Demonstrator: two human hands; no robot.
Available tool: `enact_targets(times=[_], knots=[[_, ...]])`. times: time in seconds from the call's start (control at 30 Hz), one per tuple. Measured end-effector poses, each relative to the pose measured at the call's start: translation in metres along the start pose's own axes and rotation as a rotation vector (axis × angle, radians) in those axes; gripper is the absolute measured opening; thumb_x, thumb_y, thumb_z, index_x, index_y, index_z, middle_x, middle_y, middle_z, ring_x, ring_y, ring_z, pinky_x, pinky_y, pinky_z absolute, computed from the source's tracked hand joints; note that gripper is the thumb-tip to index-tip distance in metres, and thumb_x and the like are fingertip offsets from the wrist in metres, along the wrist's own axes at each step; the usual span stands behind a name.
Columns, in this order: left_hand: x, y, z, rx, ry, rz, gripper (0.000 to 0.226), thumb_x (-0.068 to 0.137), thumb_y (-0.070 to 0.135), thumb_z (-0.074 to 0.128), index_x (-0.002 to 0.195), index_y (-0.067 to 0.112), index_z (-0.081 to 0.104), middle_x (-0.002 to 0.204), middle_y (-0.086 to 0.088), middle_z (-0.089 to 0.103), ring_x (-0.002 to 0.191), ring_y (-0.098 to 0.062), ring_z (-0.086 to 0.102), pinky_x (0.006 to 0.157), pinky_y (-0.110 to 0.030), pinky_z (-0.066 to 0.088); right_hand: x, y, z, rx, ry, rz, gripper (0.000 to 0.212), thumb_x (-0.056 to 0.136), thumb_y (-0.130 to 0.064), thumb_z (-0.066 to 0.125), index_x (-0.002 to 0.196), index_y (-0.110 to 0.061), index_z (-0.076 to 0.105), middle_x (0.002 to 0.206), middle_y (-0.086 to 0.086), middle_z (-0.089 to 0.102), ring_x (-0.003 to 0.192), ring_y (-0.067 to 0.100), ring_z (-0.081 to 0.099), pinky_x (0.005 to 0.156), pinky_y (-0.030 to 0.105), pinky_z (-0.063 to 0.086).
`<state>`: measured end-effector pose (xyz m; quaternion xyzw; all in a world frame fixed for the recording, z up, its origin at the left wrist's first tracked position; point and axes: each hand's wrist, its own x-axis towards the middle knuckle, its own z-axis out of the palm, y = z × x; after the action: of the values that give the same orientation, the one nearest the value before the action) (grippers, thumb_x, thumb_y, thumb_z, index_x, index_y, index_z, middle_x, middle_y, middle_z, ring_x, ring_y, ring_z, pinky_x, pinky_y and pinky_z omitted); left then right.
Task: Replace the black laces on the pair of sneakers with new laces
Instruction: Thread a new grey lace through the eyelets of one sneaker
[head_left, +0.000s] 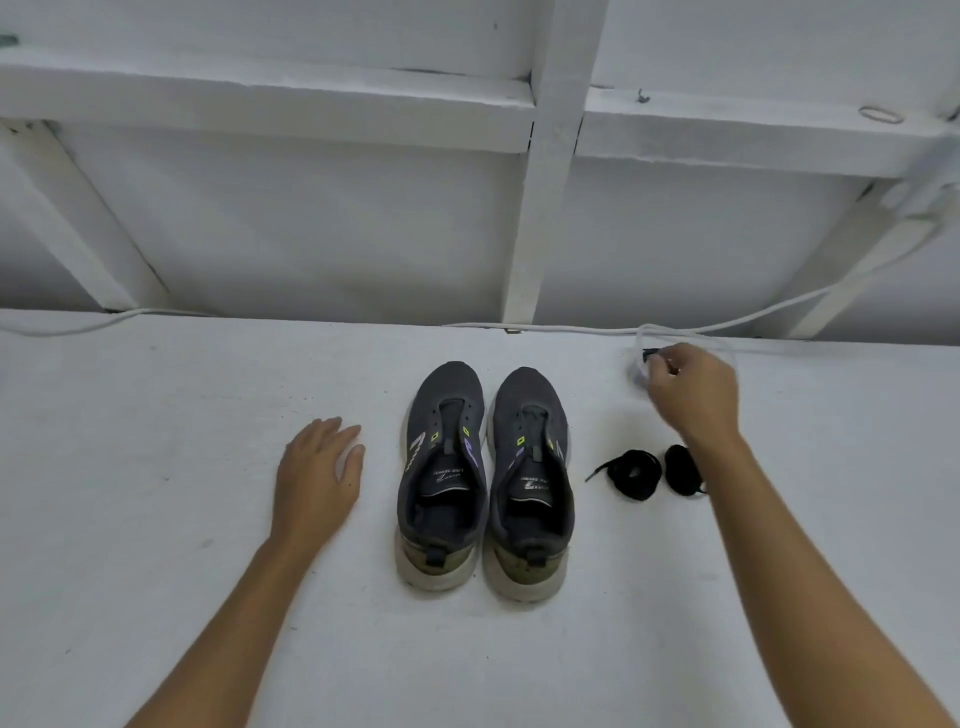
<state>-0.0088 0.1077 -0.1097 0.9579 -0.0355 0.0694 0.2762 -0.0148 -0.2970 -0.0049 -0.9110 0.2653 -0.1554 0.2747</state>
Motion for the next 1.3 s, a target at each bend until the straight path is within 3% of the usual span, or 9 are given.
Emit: enact_targets(times=[0.13,0.4,0.53,0.63,0.77,0.93,1.1,1.23,1.3], knots=[[0.004,-0.006,0.010,0.073,-0.037,-0.039,0.039,0.100,0.027,0.055,0.137,0.018,0.059,0.153,-0.006,0.045,0.147,-0.025,0.029,0.120,-0.048,0.017,0.051,0.024,-0.003,-0.183,-0.056,0.060,0.027,0.093,-0.021,0.061,0.113,-0.008,0.074,0.113,0.020,0.071,0.112,0.039,0.060,0.089,0.037,0.047],[0.004,-0.006,0.011,0.104,-0.021,-0.045,0.039,0.100,0.029,0.054,0.137,0.021,0.058,0.153,-0.003,0.044,0.147,-0.022,0.030,0.120,-0.047,0.019,0.100,0.033,0.003,-0.486,-0.441,0.062,0.044,0.087,-0.058,0.064,0.103,-0.019,0.076,0.115,0.008,0.069,0.108,0.029,0.060,0.089,0.032,0.046],[0.004,-0.005,0.013,0.095,-0.017,-0.047,0.038,0.100,0.030,0.053,0.137,0.022,0.058,0.153,-0.002,0.044,0.147,-0.021,0.029,0.120,-0.046,0.017,0.105,0.033,0.011,-0.637,-0.401,0.046,0.061,0.084,-0.070,0.049,0.078,-0.014,0.072,0.075,0.008,0.062,0.080,0.028,0.058,0.072,0.027,0.041],[0.005,-0.005,0.013,0.095,-0.005,-0.047,0.038,0.100,0.030,0.053,0.137,0.022,0.058,0.153,-0.002,0.044,0.147,-0.020,0.029,0.120,-0.046,0.017,0.112,0.041,0.019,-0.658,-0.339,0.037,0.059,0.094,-0.063,0.047,0.091,-0.011,0.076,0.069,0.003,0.054,0.084,0.027,0.063,0.070,0.025,0.039],[0.005,-0.006,0.013,0.090,-0.001,-0.045,0.038,0.100,0.031,0.053,0.137,0.022,0.058,0.153,-0.001,0.045,0.147,-0.021,0.029,0.121,-0.047,0.018,0.113,0.048,0.020,-0.578,-0.290,0.008,0.042,0.094,-0.052,0.055,0.092,-0.018,0.080,0.088,0.001,0.073,0.092,0.023,0.068,0.069,0.024,0.042],[0.005,-0.006,0.014,0.093,0.016,-0.035,0.037,0.099,0.029,0.056,0.135,0.021,0.060,0.150,-0.003,0.047,0.145,-0.023,0.033,0.119,-0.049,0.022,0.098,0.031,0.001,-0.294,-0.226,0.039,0.014,0.083,-0.011,0.070,0.093,-0.010,0.081,0.095,0.011,0.075,0.095,0.030,0.066,0.074,0.024,0.039],[0.006,-0.006,0.015,0.099,0.014,-0.036,0.037,0.099,0.029,0.056,0.135,0.021,0.060,0.151,-0.003,0.047,0.145,-0.023,0.033,0.119,-0.049,0.021,0.089,-0.016,-0.032,-0.208,-0.137,-0.062,0.017,0.082,-0.010,0.070,0.096,-0.008,0.080,0.083,0.013,0.071,0.080,0.028,0.063,0.073,0.025,0.041],[0.005,-0.007,0.015,0.099,-0.006,-0.046,0.038,0.100,0.031,0.053,0.137,0.023,0.058,0.153,-0.002,0.044,0.147,-0.021,0.030,0.120,-0.047,0.018,0.076,-0.067,-0.047,-0.042,-0.095,-0.136,0.021,0.083,-0.014,0.074,0.103,-0.013,0.080,0.095,0.005,0.073,0.085,0.013,0.059,0.082,0.020,0.041],[0.005,-0.007,0.014,0.098,-0.014,-0.047,0.039,0.100,0.031,0.052,0.138,0.023,0.057,0.154,-0.001,0.043,0.147,-0.021,0.028,0.121,-0.046,0.016,0.071,-0.090,-0.043,0.047,-0.113,-0.180,0.021,0.081,-0.015,0.075,0.102,-0.015,0.080,0.087,0.002,0.071,0.083,0.012,0.061,0.084,0.021,0.046]])
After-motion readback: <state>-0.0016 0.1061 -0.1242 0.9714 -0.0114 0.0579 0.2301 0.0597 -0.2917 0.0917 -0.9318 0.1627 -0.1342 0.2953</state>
